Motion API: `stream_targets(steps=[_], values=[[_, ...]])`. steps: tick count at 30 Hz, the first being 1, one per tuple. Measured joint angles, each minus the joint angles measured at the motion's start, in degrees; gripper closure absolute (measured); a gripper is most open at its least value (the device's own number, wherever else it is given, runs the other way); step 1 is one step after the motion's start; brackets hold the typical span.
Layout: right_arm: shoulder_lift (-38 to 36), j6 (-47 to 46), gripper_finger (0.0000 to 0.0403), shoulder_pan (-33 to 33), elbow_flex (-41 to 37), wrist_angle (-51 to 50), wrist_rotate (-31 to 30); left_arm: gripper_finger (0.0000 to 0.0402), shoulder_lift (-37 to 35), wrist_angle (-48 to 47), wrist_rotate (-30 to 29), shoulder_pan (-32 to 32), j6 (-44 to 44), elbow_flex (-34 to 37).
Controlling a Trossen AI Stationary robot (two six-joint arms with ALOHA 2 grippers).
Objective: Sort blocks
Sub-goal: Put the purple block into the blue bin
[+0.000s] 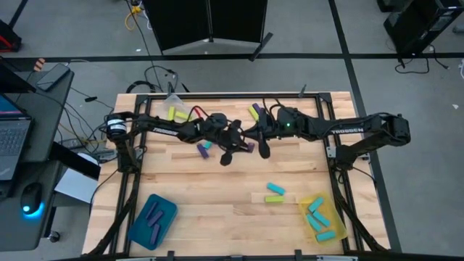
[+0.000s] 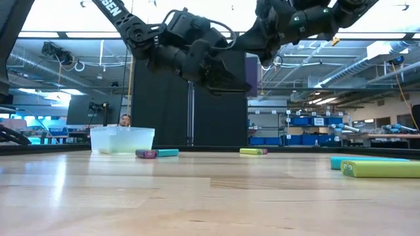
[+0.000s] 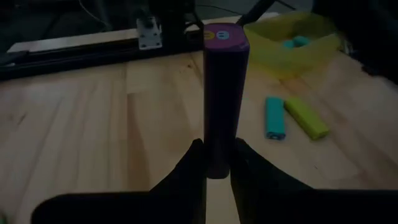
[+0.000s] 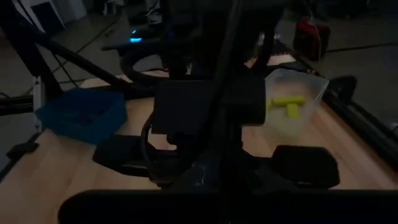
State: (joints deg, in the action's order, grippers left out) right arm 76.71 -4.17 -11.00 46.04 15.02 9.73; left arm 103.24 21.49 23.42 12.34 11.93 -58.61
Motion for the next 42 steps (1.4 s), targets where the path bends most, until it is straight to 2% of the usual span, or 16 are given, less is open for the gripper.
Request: stream_targets(steps=[6,12,16,25,30,42], values=[[0.04,-1.23,0.0394,3.32,0.02,2.12,0.11,0.035,-0.01,-2.25,-8.0,0.18,-0.34,0.02],[0.04,-2.29,0.0394,6.96,0.02,5.86,-4.11,0.035,0.0,-4.08,-19.59,0.09,-0.71,0.02],[0.04,-2.3,0.0394,8.4,0.14,8.4,-7.05,0.035,0.0,-4.4,-22.6,0.02,-0.3,0.02],[0.04,0.06,0.0394,8.51,3.4,7.93,-9.2,0.035,0.33,-9.55,-30.27,-1.6,5.42,0.04],[0.04,0.3,0.0394,8.01,3.41,8.33,-12.91,0.035,0.33,-10.77,-31.29,-3.46,9.35,0.57],[0.07,0.31,0.0394,6.52,3.41,11.58,-13.26,0.035,0.35,-9.35,-31.28,-7.63,13.29,3.43]])
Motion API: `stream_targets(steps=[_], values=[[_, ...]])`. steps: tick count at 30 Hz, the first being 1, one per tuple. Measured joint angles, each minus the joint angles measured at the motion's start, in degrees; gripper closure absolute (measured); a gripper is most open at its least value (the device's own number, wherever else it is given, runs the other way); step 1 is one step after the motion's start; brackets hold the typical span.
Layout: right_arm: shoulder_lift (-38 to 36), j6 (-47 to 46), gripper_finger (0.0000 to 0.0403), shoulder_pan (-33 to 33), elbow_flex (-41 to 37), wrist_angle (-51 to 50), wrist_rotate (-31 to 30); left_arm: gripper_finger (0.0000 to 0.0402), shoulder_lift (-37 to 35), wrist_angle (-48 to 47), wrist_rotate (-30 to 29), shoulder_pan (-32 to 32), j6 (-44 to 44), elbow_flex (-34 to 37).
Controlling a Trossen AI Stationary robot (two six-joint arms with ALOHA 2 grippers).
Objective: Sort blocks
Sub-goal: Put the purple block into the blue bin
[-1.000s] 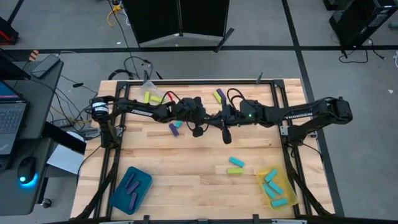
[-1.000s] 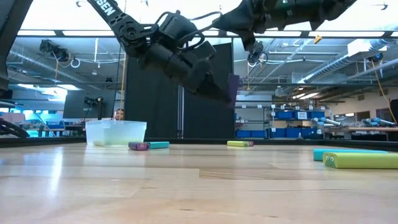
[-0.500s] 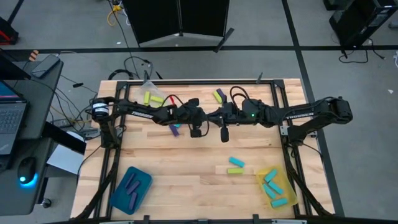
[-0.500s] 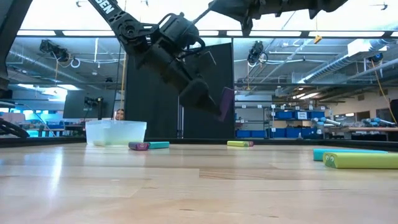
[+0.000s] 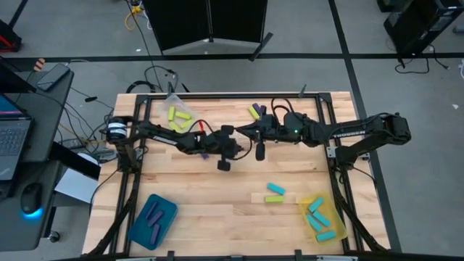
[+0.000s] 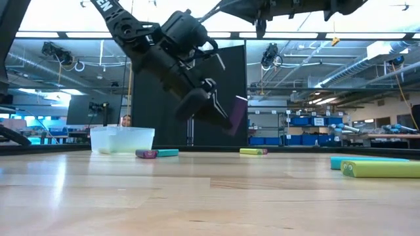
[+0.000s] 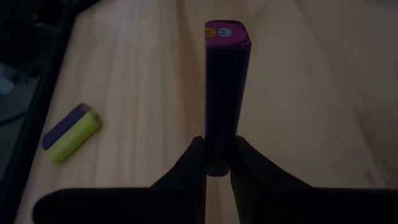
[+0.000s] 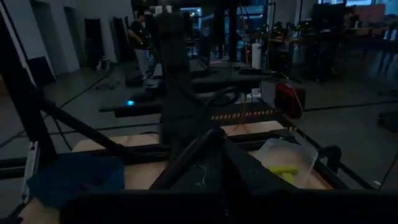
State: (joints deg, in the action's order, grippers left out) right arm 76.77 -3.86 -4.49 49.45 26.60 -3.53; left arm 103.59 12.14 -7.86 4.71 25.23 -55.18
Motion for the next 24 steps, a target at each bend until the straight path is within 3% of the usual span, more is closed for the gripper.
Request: stream_targets(steps=[9,18,24], values=[[-0.07,1.07,0.0394,-3.48,0.04,-1.28,-3.08,0.035,0.09,0.18,0.94,-4.21,4.86,0.11],[-0.07,1.31,0.0393,-5.89,0.04,-10.52,-4.96,0.035,-0.06,-0.58,0.85,-4.28,4.82,0.11],[-0.33,2.78,0.0392,-5.86,0.04,-16.22,-7.34,0.035,-6.38,-2.91,0.88,-3.9,4.73,1.93]])
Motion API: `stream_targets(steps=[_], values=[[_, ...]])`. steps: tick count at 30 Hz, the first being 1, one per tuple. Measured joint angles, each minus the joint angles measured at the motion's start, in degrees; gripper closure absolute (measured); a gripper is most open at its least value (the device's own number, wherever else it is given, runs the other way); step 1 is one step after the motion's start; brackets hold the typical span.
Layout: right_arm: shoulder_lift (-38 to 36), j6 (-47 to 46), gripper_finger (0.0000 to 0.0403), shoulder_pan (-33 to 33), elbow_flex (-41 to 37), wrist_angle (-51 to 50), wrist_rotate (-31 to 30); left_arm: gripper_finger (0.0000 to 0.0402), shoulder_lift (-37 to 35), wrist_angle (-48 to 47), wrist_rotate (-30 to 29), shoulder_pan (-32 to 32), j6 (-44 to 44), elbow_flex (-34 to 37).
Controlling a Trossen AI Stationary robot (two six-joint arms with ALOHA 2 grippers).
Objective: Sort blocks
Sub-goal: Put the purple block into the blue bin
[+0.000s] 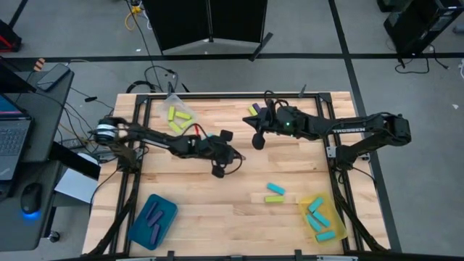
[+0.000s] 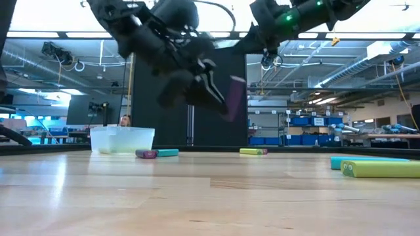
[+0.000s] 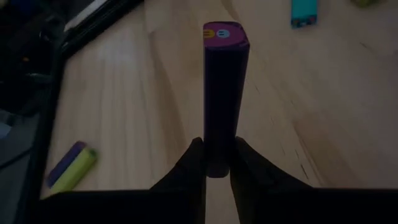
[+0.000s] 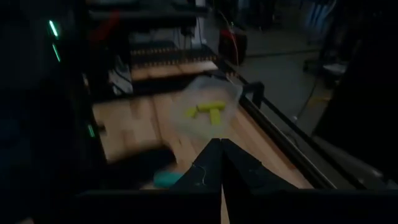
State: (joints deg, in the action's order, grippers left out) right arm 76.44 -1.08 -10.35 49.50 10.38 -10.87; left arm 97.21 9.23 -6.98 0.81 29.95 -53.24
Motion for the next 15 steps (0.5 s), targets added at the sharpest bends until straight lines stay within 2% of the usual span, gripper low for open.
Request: stream_targets(steps=[3,8,13,15], values=[[-0.39,-0.03,0.0392,0.0,0.0,-3.4,-0.23,0.035,-5.2,-6.26,0.03,0.35,-0.96,1.14],[-0.37,-0.44,0.0392,0.02,-0.02,-7.79,-0.24,0.035,-14.38,-23.74,0.01,-1.07,-5.48,0.68],[-0.37,-0.7,0.0392,0.13,-0.06,-8.21,-0.2,0.035,-21.67,-42.39,0.9,-4.91,-14.54,-2.08],[-0.37,-0.76,0.0392,0.23,-0.07,-8.37,-0.2,0.035,-23.68,-49.32,3.61,-6.52,-19.58,-3.57]])
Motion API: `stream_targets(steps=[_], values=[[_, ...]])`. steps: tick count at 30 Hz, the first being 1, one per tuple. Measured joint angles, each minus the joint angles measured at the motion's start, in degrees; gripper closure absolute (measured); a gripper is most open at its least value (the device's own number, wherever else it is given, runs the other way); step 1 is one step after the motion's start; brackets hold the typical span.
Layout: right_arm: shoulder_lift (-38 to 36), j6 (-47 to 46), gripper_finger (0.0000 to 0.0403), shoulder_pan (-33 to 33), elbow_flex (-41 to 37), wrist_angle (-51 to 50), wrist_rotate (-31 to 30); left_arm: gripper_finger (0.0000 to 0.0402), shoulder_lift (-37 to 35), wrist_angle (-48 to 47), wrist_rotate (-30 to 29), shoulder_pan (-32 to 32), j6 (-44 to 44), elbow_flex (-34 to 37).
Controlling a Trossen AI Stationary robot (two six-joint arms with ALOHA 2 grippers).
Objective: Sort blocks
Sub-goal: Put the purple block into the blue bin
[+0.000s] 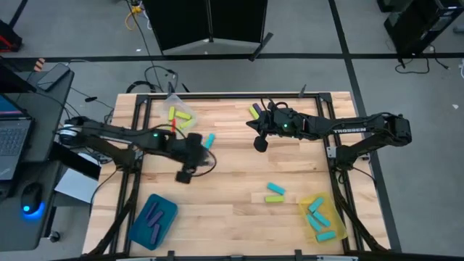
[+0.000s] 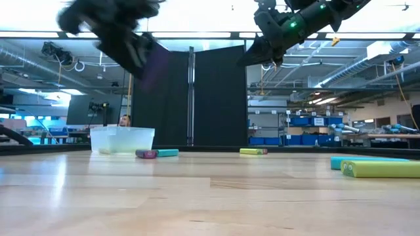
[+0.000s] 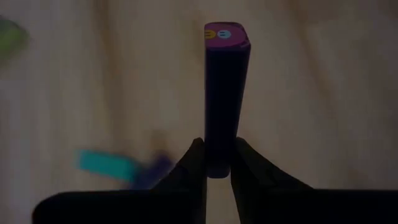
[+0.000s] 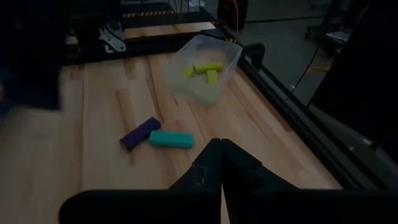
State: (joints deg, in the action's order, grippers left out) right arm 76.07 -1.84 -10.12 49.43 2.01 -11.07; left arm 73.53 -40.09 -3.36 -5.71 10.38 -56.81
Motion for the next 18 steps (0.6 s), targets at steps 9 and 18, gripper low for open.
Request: stream_targets(steps=[9,18], values=[[0.0,0.41,0.0392,0.23,-0.02,-1.7,0.2,0.035,-5.7,-17.69,15.46,-12.17,-27.26,-1.91],[0.0,2.33,0.0392,0.62,-0.02,-2.69,0.24,0.035,-7.7,-12.55,17.19,-28.97,-58.75,0.5]])
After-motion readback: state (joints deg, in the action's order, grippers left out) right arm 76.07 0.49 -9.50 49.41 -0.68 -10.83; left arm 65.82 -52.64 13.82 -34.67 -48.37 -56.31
